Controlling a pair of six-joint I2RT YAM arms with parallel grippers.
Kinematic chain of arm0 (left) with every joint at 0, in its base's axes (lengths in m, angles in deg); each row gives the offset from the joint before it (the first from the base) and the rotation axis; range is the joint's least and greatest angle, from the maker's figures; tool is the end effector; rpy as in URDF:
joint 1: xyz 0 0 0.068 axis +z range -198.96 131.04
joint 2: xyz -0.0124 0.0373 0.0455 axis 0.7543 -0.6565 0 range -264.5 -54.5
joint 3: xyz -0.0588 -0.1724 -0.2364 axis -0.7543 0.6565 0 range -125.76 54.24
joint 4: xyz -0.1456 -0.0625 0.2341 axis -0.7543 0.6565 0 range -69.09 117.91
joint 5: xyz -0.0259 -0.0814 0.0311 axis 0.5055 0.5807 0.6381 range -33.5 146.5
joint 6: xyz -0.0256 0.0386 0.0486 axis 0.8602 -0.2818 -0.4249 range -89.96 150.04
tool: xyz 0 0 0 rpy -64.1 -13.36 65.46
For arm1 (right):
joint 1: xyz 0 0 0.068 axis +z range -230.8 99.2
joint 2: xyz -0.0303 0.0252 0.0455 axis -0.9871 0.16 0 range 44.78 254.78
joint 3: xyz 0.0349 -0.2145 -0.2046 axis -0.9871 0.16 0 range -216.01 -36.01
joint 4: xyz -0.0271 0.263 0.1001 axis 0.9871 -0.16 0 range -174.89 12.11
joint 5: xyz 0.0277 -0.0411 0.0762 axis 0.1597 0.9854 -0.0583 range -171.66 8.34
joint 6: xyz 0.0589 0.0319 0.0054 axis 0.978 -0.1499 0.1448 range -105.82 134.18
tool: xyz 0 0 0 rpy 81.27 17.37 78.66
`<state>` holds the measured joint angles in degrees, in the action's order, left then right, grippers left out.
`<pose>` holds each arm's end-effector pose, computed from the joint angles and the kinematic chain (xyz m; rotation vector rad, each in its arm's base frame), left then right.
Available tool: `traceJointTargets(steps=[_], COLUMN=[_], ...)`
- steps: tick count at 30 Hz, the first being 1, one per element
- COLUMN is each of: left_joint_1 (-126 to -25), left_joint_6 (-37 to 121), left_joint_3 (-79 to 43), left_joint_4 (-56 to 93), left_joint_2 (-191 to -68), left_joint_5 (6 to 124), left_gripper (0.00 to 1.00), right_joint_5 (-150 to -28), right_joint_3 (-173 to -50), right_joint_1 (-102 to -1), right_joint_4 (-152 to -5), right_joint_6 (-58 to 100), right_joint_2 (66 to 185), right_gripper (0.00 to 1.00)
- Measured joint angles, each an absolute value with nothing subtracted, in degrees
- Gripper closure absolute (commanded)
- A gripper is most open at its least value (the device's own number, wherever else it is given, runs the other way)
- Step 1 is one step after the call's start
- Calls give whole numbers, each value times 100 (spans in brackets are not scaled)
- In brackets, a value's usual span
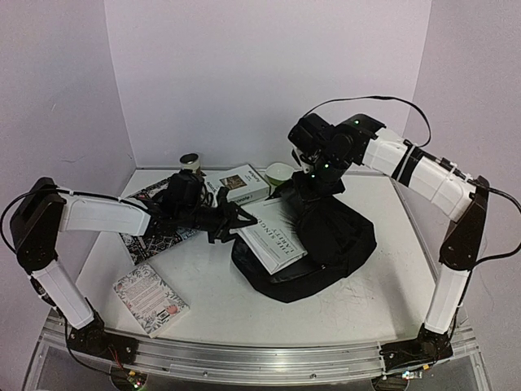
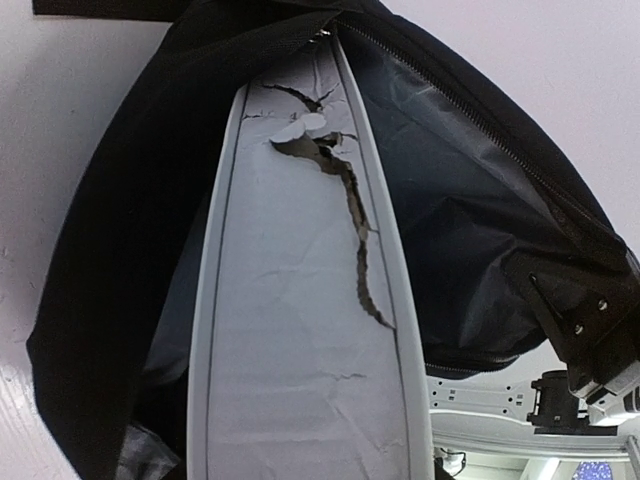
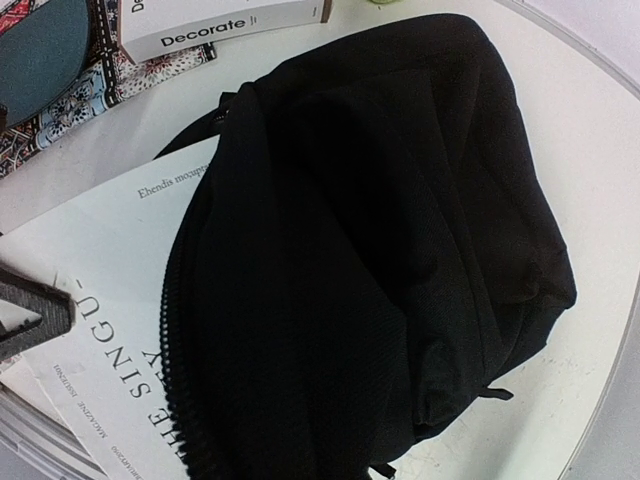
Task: Pack the student bag
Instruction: Place the book in the largest pocket of the bag.
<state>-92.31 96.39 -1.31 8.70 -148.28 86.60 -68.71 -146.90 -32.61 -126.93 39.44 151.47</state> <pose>0.2684 -0.2904 0.2321 -0.0838 2.4330 -1.5981 0.3125 0.3314 0.3822 -0.3592 2.3312 0.3715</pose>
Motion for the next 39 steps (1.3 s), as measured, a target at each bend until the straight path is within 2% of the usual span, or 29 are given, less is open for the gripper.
traceJointTargets(steps=[10, 16, 26, 30, 33, 39], left_joint_1=[-9532, -9783, -10049, -10090, -10112, -10154], left_joint_6=[10043, 10200, 9999, 9759, 9543, 8997], left_joint_3=[-470, -932, -1274, -1267, -1189, -968], left_joint_4=[464, 245, 38, 38, 67, 594], left_joint_2=[-15465, -15996, -16530, -16541, -16527, -16260], left_joint_5=[8323, 8021, 7595, 7473, 7385, 7052], left_gripper=[81, 73, 36, 26, 23, 24], right_joint_5=[-7055, -7070, -6737, -6532, -6396, -6216], right_joint_3=[-14381, -14351, -13888, -13567, -13354, -13110], right_joint_1=[-3261, -3261, -3261, -3271, -3290, -3385], right_joint_4=[-12406, -12367, -12281, -12147, -12074, -12017], right_joint_6=[3996, 4008, 4020, 4023, 4023, 4018], right_joint_2=[15069, 15003, 14760, 14644, 14560, 14483], right_gripper=[100, 100, 100, 100, 99, 99])
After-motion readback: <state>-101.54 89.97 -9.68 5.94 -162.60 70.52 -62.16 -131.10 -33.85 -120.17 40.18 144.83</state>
